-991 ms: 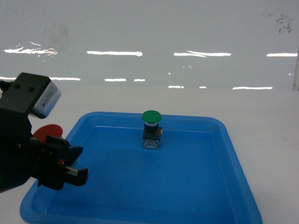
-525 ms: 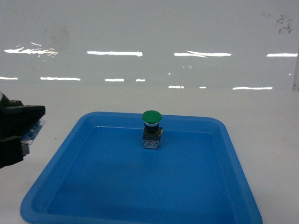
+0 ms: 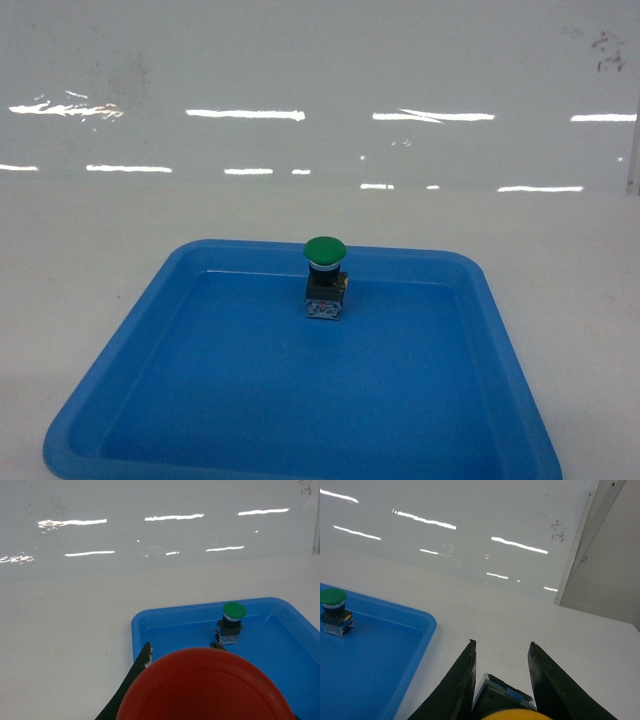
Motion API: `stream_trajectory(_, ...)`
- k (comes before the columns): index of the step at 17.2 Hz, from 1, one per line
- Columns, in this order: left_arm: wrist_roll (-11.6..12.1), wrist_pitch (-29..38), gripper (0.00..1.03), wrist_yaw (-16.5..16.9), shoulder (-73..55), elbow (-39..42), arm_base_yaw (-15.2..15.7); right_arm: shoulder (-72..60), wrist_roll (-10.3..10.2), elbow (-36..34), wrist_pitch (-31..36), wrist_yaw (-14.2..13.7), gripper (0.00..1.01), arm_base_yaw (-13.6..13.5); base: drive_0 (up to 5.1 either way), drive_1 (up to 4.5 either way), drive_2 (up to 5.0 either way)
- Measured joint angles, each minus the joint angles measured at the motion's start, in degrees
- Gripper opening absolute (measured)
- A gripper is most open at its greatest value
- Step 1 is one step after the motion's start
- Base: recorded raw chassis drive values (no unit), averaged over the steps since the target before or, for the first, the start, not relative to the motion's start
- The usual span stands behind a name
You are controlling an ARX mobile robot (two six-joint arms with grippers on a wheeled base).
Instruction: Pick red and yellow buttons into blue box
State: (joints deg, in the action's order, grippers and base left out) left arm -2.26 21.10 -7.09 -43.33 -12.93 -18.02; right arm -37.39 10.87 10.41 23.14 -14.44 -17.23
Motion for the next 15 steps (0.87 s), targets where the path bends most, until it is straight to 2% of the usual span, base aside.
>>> stream_trajectory(3,1.14,0.17,0.26,-0.20,-0.07,0.00,-1.03,0.00,0.00,0.00,0.02,0.00,0.29,0.02,0.0,0.00,0.0)
stream_trajectory(15,1.18,0.26,0.26,-0.22,-0.15,0.00,-1.03,0.02,0.02,0.00,0.11,0.00,0.29,0.00,0.0,0.00,0.0)
